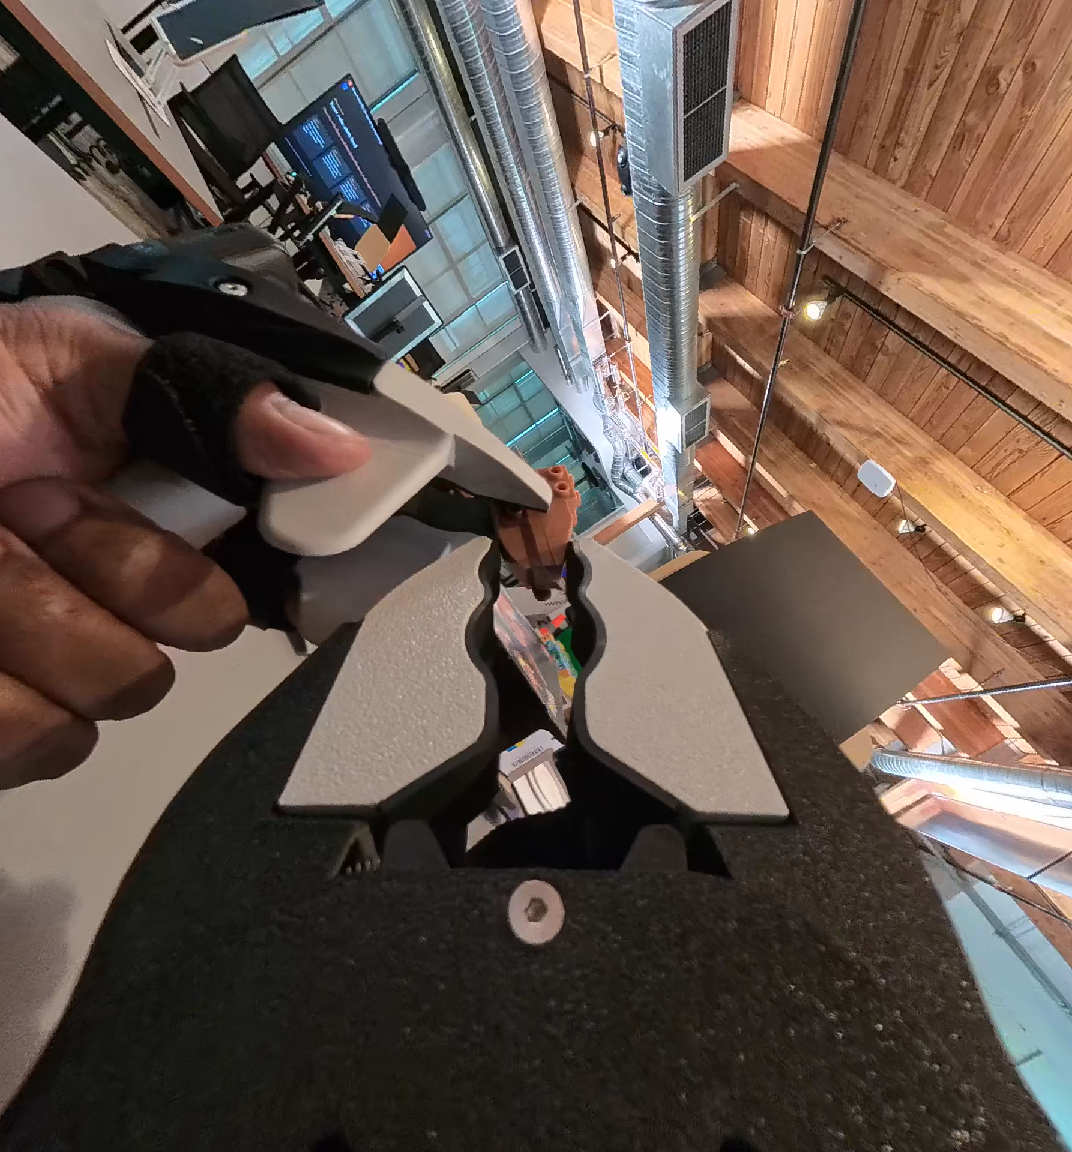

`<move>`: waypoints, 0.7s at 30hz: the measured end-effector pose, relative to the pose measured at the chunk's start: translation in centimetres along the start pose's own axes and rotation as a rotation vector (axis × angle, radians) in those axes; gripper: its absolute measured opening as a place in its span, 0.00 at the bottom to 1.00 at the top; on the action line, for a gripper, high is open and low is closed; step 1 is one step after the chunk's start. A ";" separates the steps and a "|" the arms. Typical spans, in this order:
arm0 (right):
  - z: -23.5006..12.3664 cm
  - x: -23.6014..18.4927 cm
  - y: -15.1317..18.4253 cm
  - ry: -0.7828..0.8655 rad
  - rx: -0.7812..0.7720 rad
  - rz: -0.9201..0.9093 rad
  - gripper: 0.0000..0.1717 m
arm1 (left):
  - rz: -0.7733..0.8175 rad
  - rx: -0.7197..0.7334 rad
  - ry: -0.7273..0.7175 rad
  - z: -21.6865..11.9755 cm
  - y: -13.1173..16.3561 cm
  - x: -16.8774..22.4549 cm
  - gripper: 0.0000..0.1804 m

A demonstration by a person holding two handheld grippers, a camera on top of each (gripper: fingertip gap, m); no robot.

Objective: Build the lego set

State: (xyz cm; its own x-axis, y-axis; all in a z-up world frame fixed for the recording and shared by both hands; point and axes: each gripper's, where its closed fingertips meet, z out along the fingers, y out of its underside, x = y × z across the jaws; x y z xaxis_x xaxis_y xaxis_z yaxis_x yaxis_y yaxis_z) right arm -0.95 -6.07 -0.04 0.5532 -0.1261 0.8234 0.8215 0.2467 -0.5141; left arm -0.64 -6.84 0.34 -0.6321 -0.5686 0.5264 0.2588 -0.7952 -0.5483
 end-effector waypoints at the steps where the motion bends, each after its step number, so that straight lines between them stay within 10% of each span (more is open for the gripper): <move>1: 0.0 0.0 0.1 -0.007 -0.002 0.008 0.11 | 0.004 0.000 -0.004 0.0 0.0 0.0 0.08; 21: -0.1 0.1 0.3 -0.009 -0.005 -0.023 0.11 | 0.027 -0.003 -0.022 0.1 0.2 -0.2 0.08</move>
State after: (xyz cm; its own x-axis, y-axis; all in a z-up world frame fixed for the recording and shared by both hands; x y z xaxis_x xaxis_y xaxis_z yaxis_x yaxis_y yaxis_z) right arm -0.66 -6.15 -0.14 0.5330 -0.1234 0.8371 0.8346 0.2392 -0.4962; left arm -0.43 -6.89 0.24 -0.6088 -0.5941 0.5258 0.2731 -0.7792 -0.5642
